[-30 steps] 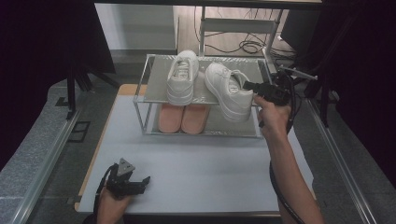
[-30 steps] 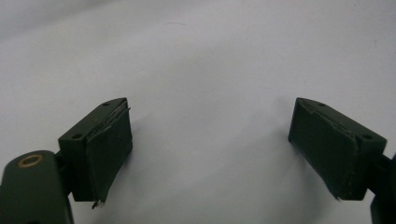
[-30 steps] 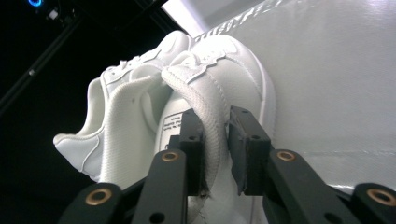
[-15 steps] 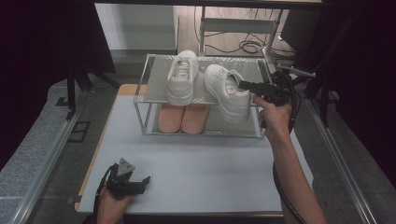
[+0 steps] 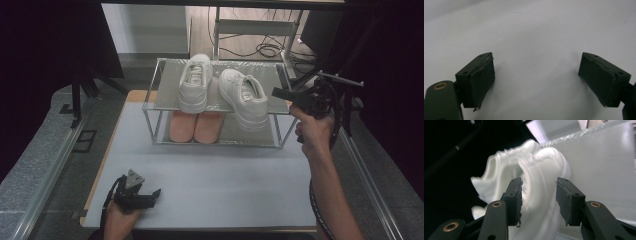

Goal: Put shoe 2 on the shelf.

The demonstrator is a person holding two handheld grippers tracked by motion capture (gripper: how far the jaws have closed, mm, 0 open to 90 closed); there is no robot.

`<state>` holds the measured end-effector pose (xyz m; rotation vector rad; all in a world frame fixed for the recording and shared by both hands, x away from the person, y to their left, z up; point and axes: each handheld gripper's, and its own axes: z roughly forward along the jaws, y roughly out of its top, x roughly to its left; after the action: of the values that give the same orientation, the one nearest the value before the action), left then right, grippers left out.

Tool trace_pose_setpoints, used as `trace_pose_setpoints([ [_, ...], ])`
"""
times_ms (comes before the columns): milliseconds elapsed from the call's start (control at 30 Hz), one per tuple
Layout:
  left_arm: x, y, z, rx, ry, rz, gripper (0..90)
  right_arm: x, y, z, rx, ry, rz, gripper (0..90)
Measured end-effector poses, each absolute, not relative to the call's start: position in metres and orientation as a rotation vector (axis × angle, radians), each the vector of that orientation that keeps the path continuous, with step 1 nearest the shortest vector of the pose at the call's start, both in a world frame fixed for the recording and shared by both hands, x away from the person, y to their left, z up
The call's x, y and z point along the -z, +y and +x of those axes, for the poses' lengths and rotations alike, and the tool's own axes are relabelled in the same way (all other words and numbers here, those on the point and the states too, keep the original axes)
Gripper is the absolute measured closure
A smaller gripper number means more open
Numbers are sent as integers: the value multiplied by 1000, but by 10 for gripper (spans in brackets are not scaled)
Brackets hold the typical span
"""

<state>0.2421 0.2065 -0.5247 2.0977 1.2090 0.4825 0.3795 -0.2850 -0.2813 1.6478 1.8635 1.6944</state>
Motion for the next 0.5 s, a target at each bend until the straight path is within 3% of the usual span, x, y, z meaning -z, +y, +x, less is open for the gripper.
trace_pose_setpoints([
  [100, 525, 206, 242, -481, 1210, 2097, 136, 288, -294, 369, -1655, 1873, 1612, 604],
  [267, 525, 206, 242, -482, 1210, 2095, 136, 303, -302, 348, -1606, 1944, 1522, 770],
  [500, 525, 206, 242, -484, 1209, 2096, 136, 318, -297, 332, -1656, 1984, 1467, 894],
])
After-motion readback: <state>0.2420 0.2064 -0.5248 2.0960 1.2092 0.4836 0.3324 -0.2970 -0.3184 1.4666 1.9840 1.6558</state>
